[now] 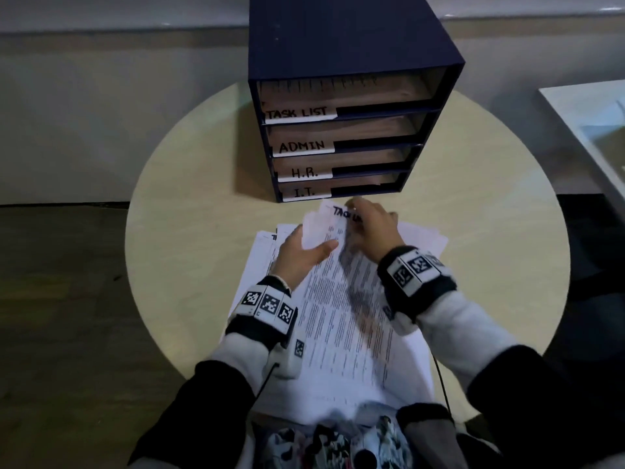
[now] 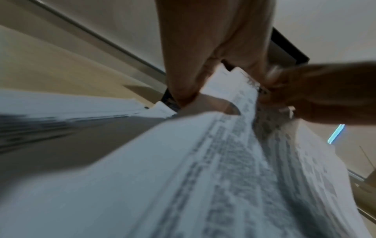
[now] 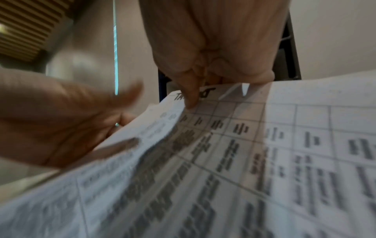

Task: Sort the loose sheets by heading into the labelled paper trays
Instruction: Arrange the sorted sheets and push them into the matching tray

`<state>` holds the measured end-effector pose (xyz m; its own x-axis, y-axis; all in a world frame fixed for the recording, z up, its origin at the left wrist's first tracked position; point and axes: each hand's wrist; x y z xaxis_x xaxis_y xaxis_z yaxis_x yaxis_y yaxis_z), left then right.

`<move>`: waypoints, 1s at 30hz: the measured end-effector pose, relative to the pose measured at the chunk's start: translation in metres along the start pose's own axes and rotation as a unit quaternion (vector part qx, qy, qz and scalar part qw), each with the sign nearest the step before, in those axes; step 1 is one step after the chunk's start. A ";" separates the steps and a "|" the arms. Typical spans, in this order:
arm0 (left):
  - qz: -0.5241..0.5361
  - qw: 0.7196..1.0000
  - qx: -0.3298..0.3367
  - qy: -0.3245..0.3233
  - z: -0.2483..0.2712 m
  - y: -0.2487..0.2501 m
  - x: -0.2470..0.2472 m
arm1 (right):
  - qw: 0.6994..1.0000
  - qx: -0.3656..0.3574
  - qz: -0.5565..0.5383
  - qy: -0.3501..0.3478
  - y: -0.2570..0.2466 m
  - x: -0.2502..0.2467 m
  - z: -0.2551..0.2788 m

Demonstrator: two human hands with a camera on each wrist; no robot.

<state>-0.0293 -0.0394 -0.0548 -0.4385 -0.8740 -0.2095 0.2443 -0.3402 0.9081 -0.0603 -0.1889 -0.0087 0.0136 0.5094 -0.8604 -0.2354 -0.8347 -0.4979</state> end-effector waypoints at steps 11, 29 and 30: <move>0.027 0.981 0.077 0.178 0.016 0.036 -0.030 | 0.929 0.243 -0.225 0.163 0.042 -0.019 0.027; 0.117 0.940 0.280 0.153 0.049 0.118 -0.039 | 0.841 -0.065 -0.424 0.329 -0.003 -0.064 0.028; 0.122 0.949 0.252 0.145 0.046 0.109 -0.037 | 0.850 -0.055 -0.416 0.320 -0.001 -0.058 0.027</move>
<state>-0.0263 -0.0284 0.0686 -0.1474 -0.9891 0.0039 -0.1699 0.0292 0.9850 -0.0866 -0.2119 0.0446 0.6643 0.7441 -0.0713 0.2052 -0.2733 -0.9398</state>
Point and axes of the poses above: each hand's wrist, its own z-axis away from the middle knuckle, its own x-axis out of the palm, y = z × x, and after that the axes turned 1 degree about x, right-handed
